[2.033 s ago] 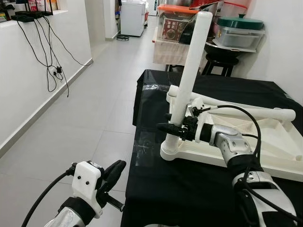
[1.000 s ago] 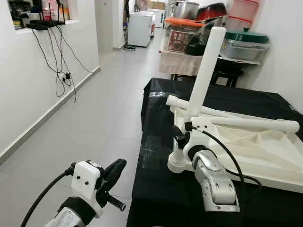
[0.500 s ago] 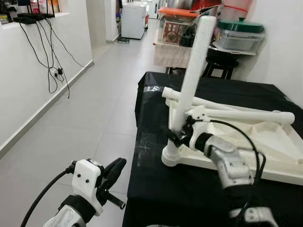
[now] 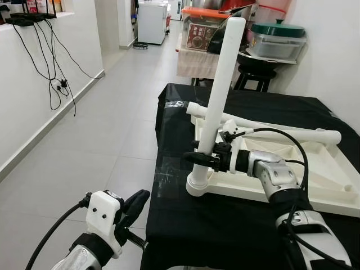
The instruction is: Building children table
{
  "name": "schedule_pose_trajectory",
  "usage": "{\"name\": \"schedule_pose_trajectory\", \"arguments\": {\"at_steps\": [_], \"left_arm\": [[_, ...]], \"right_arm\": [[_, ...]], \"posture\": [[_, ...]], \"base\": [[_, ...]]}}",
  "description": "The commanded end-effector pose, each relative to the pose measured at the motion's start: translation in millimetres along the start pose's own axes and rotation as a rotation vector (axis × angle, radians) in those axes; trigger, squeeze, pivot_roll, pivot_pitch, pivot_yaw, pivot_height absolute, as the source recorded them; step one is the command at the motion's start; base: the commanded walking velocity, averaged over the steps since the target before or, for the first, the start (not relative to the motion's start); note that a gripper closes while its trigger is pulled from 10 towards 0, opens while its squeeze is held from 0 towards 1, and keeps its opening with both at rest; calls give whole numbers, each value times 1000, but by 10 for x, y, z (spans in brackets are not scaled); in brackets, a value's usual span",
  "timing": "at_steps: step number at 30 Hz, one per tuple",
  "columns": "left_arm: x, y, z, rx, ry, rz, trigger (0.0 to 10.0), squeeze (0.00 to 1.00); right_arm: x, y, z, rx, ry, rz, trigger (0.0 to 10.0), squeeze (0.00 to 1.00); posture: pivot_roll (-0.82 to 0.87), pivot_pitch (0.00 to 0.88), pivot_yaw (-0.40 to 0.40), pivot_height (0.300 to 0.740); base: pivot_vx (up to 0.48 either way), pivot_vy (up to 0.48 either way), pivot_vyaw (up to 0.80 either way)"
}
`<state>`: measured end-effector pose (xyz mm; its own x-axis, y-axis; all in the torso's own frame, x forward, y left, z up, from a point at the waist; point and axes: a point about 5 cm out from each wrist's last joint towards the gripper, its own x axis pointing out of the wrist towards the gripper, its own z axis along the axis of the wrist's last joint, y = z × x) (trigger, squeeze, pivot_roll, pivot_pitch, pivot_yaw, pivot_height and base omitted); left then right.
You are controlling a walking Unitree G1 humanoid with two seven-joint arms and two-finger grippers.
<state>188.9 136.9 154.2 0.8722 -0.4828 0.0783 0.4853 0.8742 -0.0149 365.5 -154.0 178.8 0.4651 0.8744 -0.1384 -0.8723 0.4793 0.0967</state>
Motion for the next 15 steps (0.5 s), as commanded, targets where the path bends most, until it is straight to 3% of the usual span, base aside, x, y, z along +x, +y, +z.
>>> {"name": "schedule_pose_trajectory", "arguments": {"at_steps": [1,5,10,11,12,13,14,15], "left_arm": [[-3,-17,-26,-3,8,-1,10000,0],[-4,-19,-29,-4,9,-1,10000,0],[-29,-23,-35,-6,11,-1,10000,0],[-46,-18,-30,-6,12,-1,10000,0],[-46,-18,-30,-6,12,-1,10000,0],[-63,-3,-22,-7,14,0,10000,0],[-63,-3,-22,-7,14,0,10000,0],[-75,8,-12,-7,14,0,10000,0]], "right_arm": [[61,47,-2,20,-14,76,0,0],[37,22,-10,1,-17,51,0,0],[-27,-19,-115,-50,35,-103,0,0],[-11,-6,-183,-55,40,-250,0,0],[-11,-6,-183,-55,40,-250,0,0],[26,73,-213,41,-90,-648,0,0],[26,73,-213,41,-90,-648,0,0],[-37,238,-320,93,-112,-868,0,0]], "posture": [[60,0,-111,740],[54,0,-111,740],[45,0,-113,740],[43,0,-115,740],[43,0,-115,740],[22,0,-106,740],[22,0,-106,740],[11,0,-93,740]], "base": [[0,0,0],[0,0,0],[0,0,0],[0,0,0],[0,0,0],[0,0,0],[0,0,0],[0,0,0]]}}
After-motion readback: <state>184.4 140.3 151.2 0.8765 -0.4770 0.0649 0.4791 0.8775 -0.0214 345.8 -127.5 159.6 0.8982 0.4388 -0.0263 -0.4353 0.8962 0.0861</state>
